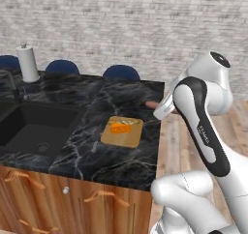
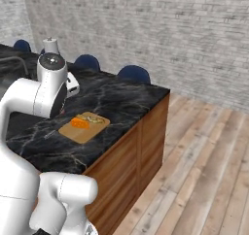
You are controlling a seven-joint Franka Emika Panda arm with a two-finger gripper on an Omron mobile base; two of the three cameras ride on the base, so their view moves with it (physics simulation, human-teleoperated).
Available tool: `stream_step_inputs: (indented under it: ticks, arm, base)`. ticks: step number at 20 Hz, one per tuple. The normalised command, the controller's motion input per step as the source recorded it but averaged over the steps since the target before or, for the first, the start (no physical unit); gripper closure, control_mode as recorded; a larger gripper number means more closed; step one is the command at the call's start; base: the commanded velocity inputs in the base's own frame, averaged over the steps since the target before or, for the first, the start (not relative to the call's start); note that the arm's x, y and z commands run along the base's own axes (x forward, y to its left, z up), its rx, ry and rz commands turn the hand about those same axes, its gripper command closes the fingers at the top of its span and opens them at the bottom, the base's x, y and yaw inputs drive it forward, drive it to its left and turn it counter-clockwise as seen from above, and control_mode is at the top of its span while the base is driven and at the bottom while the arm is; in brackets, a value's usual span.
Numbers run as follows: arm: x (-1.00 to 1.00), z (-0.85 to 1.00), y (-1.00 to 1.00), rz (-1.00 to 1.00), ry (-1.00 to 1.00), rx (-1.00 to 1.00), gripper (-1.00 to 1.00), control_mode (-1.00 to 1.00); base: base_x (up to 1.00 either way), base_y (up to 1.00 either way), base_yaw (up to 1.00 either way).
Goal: Retrieve the sausage and cheese from the fridge and place them on the cutting board on the counter.
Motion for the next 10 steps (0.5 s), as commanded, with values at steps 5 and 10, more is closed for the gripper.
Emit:
stream_step_inputs:
  ticks: [5, 10]
  arm:
    - [0.00, 0.00, 0.00, 0.00, 0.00, 0.00, 1.00, 1.00]
    - [0.00, 0.00, 0.00, 0.00, 0.00, 0.00, 1.00, -1.00]
  base:
    - [0.00, 0.00, 0.00]
    - [0.00, 0.00, 0.00]
